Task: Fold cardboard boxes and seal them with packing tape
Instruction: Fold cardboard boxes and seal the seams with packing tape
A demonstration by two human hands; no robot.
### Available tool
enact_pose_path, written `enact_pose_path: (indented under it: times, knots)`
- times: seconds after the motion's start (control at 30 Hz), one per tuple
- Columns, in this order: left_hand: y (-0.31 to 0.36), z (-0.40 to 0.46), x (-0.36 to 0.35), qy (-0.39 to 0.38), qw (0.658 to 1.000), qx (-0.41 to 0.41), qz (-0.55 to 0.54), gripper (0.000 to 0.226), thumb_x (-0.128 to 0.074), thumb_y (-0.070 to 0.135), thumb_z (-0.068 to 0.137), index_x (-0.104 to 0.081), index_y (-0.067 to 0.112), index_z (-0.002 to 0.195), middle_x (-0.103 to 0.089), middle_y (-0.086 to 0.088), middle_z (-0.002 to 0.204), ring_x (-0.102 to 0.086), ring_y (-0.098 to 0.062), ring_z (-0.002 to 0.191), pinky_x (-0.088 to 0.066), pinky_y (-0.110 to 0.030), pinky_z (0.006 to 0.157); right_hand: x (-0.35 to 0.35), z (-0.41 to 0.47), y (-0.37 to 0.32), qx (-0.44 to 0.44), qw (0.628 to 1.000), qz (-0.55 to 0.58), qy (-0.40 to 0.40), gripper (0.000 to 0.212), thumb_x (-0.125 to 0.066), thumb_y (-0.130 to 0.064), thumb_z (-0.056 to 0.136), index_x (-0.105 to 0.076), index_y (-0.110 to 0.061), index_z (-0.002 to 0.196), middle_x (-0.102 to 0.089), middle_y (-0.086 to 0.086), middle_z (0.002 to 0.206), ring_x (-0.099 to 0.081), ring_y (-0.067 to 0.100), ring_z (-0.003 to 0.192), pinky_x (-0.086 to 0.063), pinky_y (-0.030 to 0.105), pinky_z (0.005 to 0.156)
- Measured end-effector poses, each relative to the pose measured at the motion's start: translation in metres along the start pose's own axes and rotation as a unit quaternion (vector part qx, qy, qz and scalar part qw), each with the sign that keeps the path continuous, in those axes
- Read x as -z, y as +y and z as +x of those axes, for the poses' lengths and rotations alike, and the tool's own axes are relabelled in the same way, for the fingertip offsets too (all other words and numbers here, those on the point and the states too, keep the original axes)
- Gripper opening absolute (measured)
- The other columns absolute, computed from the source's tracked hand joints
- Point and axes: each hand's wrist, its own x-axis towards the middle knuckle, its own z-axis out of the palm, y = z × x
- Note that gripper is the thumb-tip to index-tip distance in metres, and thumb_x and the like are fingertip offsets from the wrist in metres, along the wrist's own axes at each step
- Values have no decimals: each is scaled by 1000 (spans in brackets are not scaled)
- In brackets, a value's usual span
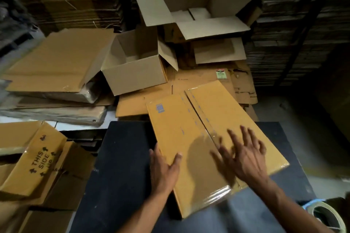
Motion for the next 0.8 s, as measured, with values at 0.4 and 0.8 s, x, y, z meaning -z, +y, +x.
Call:
enact_pose_path:
  times: [0.4, 0.8]
  knots:
    - [189, 26, -52, -6, 995, 2, -101, 29, -74, 39, 86, -66, 32, 112, -77, -2, 96, -74, -31, 82, -62, -53, 81, 96, 101, 164, -243, 918, 313, -15, 68, -63, -65, 91, -44, -36, 150, -65, 3, 120, -63, 21, 102, -56, 42, 91]
    - [386, -80, -359, -293, 926, -179, -159, 39, -74, 20, 92, -56, 26, 126, -71, 1, 106, -70, -20, 90, -51, -30, 69, 227, 4, 505, -444, 813, 310, 214, 55, -69, -61, 89, -60, -37, 138, -65, 1, 127, -62, 25, 111, -51, 48, 103]
